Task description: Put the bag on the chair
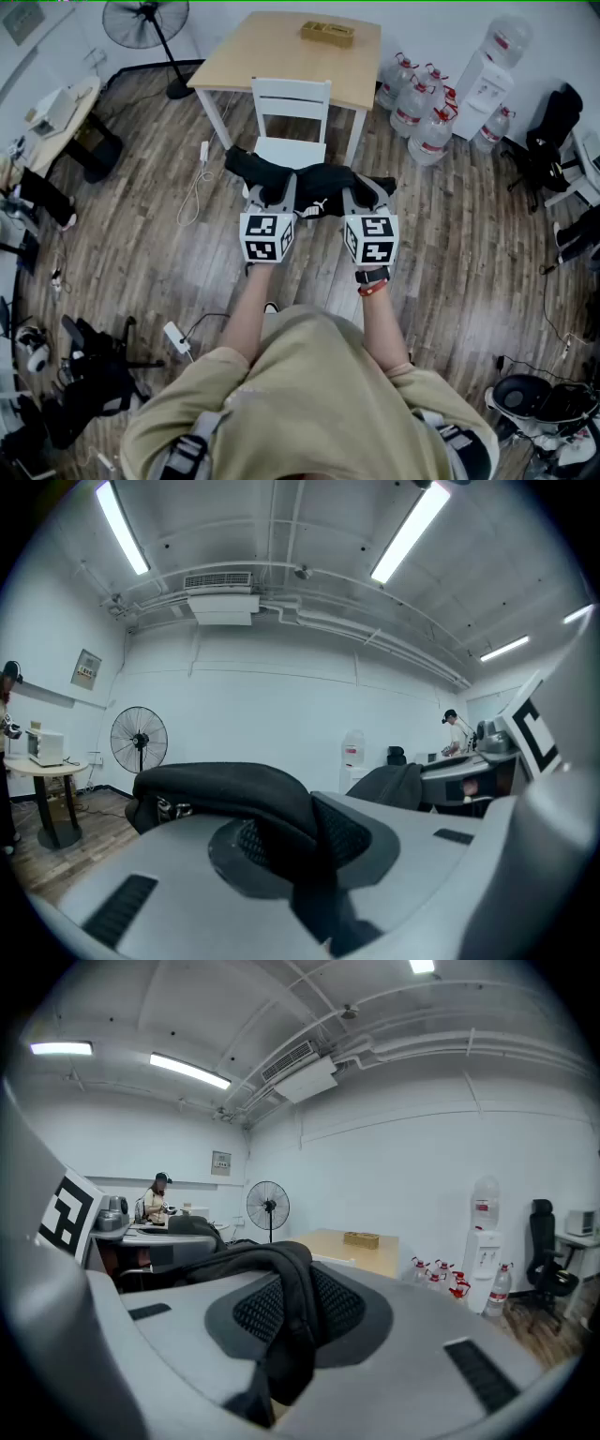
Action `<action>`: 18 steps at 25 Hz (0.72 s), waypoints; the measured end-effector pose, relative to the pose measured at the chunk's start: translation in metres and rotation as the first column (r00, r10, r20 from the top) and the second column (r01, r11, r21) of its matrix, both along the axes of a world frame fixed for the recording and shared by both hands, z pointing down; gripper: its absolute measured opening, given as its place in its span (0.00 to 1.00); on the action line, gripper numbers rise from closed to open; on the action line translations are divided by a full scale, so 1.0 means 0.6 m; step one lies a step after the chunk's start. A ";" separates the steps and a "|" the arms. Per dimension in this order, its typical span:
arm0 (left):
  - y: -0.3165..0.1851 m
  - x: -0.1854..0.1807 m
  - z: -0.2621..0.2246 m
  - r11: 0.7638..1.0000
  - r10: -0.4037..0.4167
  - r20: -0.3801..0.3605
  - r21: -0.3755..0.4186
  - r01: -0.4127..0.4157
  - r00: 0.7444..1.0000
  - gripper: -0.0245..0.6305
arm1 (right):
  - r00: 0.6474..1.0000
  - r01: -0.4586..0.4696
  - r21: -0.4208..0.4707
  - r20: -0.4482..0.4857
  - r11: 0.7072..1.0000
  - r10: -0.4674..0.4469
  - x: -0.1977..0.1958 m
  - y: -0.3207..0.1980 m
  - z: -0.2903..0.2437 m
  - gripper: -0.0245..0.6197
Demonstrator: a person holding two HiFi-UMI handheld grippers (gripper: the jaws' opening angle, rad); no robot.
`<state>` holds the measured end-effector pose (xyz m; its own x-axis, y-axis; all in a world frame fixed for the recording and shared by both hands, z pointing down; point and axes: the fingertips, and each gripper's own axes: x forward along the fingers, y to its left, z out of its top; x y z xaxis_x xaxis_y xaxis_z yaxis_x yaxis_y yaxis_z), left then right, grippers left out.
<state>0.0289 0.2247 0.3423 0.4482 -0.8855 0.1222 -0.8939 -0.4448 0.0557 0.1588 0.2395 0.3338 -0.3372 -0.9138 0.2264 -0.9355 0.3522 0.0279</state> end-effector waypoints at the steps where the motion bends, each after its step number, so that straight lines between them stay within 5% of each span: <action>1: 0.004 0.007 0.001 1.000 -0.001 0.001 -0.003 0.001 1.000 0.16 | 1.000 0.000 -0.002 0.006 1.000 0.000 0.008 0.003 0.002 0.16; 11: 0.024 0.016 0.050 0.996 -0.036 0.006 -0.079 0.036 0.999 0.16 | 0.999 0.028 -0.087 0.046 0.996 -0.024 0.017 0.006 0.057 0.16; 18: -0.070 -0.034 0.090 0.992 -0.067 -0.018 -0.112 0.065 0.998 0.16 | 0.999 0.046 -0.141 0.033 0.989 -0.042 -0.029 -0.091 0.098 0.16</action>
<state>0.0086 0.1828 0.3960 0.3928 -0.8949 0.2120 -0.9192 -0.3747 0.1215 0.1412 0.1851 0.3924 -0.3847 -0.8575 0.3415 -0.9188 0.3912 -0.0526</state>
